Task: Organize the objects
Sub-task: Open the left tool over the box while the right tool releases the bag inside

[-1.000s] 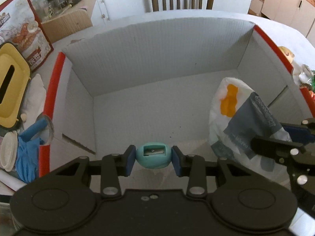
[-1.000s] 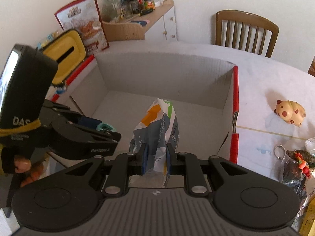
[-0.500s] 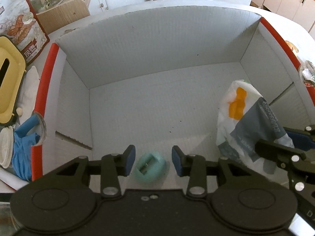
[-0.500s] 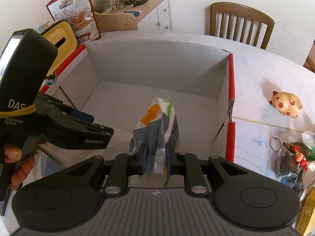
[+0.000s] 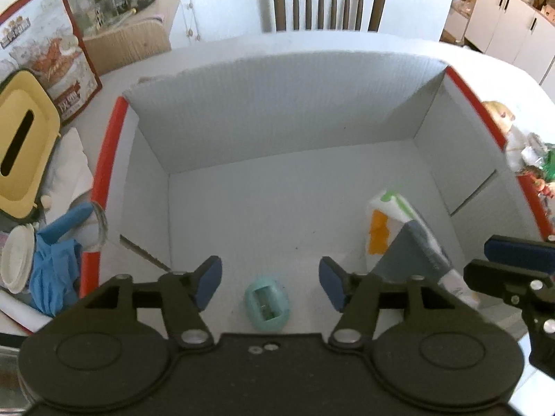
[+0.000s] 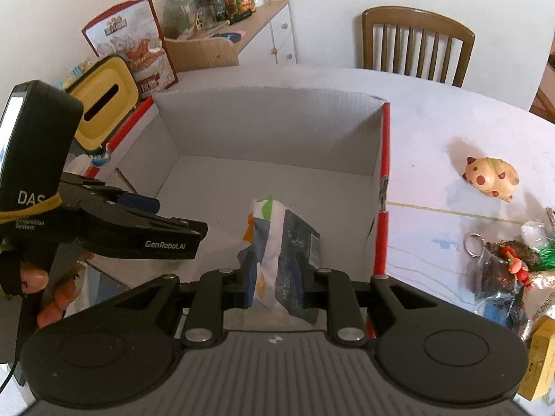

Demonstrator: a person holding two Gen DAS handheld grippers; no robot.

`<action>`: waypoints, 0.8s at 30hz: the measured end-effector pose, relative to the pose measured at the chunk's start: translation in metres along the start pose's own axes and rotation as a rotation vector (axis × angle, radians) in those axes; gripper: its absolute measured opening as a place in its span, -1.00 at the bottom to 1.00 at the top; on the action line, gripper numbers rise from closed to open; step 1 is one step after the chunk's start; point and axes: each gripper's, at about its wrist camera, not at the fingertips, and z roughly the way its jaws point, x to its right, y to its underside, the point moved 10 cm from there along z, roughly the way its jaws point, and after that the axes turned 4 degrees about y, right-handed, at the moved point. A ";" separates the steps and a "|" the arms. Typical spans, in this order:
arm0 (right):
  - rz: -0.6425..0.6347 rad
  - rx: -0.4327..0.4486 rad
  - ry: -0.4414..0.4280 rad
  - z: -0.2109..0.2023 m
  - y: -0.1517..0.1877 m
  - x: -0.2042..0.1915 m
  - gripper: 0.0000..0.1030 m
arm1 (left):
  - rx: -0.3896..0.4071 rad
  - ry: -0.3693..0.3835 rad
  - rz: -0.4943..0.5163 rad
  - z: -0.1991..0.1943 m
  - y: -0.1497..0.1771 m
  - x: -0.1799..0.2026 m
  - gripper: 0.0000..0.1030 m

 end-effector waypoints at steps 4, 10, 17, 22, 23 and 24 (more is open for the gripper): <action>0.013 0.033 -0.008 -0.014 -0.001 0.004 -0.44 | 0.039 0.013 0.008 -0.010 -0.001 0.016 0.26; 0.030 0.096 0.006 -0.039 -0.006 0.008 0.10 | 0.105 0.030 0.022 -0.033 -0.006 0.028 0.41; 0.029 0.127 0.010 -0.063 -0.004 0.009 0.11 | 0.159 0.063 0.038 -0.046 -0.016 0.033 0.54; 0.022 0.147 0.006 -0.078 0.001 0.013 0.19 | 0.181 0.074 0.046 -0.059 -0.012 0.044 0.58; 0.021 0.153 0.005 -0.081 0.002 0.014 0.23 | 0.187 0.073 0.046 -0.062 -0.011 0.046 0.58; 0.022 0.160 0.008 -0.085 0.003 0.017 0.23 | 0.195 0.073 0.044 -0.066 -0.010 0.048 0.59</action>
